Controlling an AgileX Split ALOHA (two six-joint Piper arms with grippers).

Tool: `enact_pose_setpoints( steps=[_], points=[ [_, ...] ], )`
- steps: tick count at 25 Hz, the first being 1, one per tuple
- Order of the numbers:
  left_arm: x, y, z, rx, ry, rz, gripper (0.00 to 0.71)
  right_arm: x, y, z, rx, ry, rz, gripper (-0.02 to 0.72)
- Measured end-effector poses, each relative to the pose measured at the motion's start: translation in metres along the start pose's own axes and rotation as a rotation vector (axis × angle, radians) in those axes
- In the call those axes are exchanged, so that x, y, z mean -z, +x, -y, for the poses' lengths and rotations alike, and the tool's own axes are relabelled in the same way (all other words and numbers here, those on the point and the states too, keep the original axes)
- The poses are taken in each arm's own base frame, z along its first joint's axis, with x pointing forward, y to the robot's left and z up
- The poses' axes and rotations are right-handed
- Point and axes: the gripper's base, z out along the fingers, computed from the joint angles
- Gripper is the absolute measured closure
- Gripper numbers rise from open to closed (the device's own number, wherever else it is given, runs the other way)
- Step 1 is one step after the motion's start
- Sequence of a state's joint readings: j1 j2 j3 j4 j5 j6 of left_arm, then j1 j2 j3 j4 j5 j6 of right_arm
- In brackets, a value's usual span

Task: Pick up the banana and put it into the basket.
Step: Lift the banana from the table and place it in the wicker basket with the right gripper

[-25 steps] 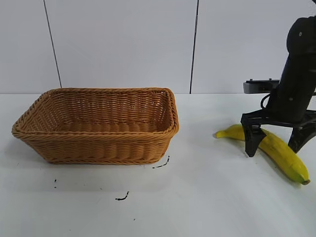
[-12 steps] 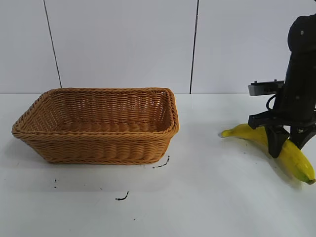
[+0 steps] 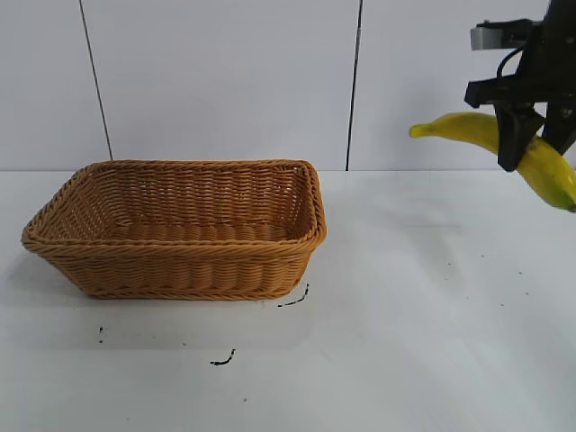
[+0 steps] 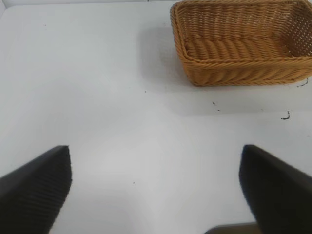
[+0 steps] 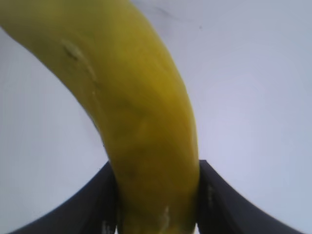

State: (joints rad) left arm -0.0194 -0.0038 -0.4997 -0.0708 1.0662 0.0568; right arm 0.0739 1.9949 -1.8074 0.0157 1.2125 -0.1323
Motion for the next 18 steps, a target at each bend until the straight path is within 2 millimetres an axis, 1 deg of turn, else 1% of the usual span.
enact_pose_setpoints(
  steps=[2, 5, 11, 15, 18],
  points=[
    [0.000, 0.000, 0.000, 0.000, 0.000, 0.000, 0.017, 0.002, -0.003, -0.012, 0.044, 0.002, 0.010, 0.412],
    [0.000, 0.000, 0.000, 0.000, 0.000, 0.000, 0.017, 0.005, -0.006, -0.036, 0.124, -0.006, 0.020, 0.412],
    [0.000, 0.000, 0.000, 0.000, 0.000, 0.000, 0.017, 0.006, -0.005, -0.092, 0.291, -0.033, 0.028, 0.412],
    [0.000, 0.000, 0.000, 0.000, 0.000, 0.000, 0.017, 0.007, -0.003, -0.126, 0.393, -0.035, 0.047, 0.412],
    [0.000, 0.000, 0.000, 0.000, 0.000, 0.000, 0.017, 0.005, -0.004, -0.148, 0.456, -0.024, 0.057, 0.412]
  ],
)
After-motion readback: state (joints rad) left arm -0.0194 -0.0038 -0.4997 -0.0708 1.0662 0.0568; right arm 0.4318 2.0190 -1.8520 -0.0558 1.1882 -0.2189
